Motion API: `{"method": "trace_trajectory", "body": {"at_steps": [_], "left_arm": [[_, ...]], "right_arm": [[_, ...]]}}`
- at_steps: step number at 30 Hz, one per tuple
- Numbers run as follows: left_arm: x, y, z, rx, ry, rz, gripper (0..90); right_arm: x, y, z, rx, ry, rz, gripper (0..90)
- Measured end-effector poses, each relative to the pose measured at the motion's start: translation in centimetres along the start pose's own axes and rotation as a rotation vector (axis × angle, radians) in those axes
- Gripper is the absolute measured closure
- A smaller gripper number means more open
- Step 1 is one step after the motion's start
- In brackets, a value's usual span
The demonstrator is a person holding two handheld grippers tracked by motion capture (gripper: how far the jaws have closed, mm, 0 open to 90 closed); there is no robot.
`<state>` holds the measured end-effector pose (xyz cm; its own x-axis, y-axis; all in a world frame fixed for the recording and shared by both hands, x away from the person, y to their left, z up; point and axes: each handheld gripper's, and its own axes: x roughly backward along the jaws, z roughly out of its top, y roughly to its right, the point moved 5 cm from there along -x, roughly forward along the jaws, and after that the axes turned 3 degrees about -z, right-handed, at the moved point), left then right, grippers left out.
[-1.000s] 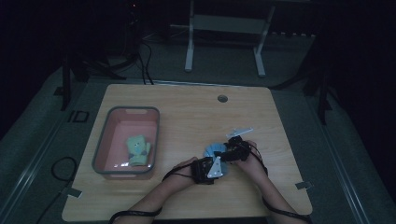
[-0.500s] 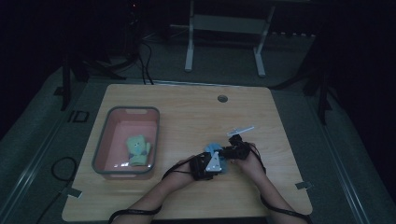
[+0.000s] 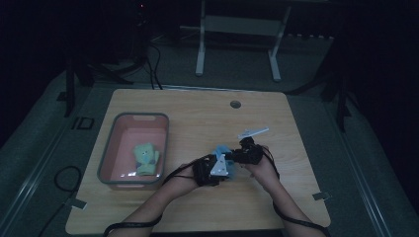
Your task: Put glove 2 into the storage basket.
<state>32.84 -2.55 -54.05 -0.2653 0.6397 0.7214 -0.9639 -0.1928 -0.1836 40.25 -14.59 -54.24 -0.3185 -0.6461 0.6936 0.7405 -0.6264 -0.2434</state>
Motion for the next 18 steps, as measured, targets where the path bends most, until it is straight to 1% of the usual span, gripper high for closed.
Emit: {"method": "trace_trajectory", "body": {"at_steps": [3, 4, 8, 9, 10, 12, 14, 15, 16, 17, 18], "left_arm": [[0.5, -0.1, 0.0, -0.006, -0.005, 0.005, 76.7], [0.9, -0.1, 0.0, -0.006, -0.008, 0.009, 76.7], [2.0, -0.3, -0.1, 0.004, -0.01, 0.009, 76.8], [2.0, -0.3, -0.1, 0.004, -0.01, 0.009, 76.8], [2.5, -0.5, -0.2, 0.002, -0.018, 0.015, 76.8], [2.9, -0.6, -0.2, 0.005, -0.023, 0.013, 76.8], [3.5, -0.7, -0.2, 0.002, -0.025, 0.021, 76.8], [3.5, -0.7, -0.2, 0.002, -0.025, 0.021, 76.8], [4.1, -0.7, -0.2, 0.002, -0.025, 0.03, 76.8], [4.1, -0.7, -0.2, 0.002, -0.025, 0.03, 76.8], [4.6, -0.9, -0.3, 0.004, -0.027, 0.032, 76.8]], "right_arm": [[0.1, -0.5, 0.6, 0.005, 0.007, 0.011, 78.5], [0.1, -0.7, 0.8, 0.008, 0.007, 0.016, 78.6], [0.2, -1.5, 1.8, 0.028, 0.017, 0.022, 78.7], [0.2, -1.8, 2.0, 0.034, 0.019, 0.027, 78.7], [0.2, -1.9, 2.2, 0.036, 0.021, 0.029, 78.7], [0.2, -2.3, 2.7, 0.043, 0.024, 0.032, 78.8], [0.2, -2.7, 3.2, 0.052, 0.03, 0.033, 78.8], [0.3, -2.9, 3.5, 0.059, 0.033, 0.037, 78.8], [0.3, -3.1, 3.7, 0.066, 0.033, 0.036, 78.8], [0.3, -3.1, 3.7, 0.066, 0.033, 0.036, 78.8], [0.3, -3.4, 4.2, 0.065, 0.036, 0.043, 78.8]]}}
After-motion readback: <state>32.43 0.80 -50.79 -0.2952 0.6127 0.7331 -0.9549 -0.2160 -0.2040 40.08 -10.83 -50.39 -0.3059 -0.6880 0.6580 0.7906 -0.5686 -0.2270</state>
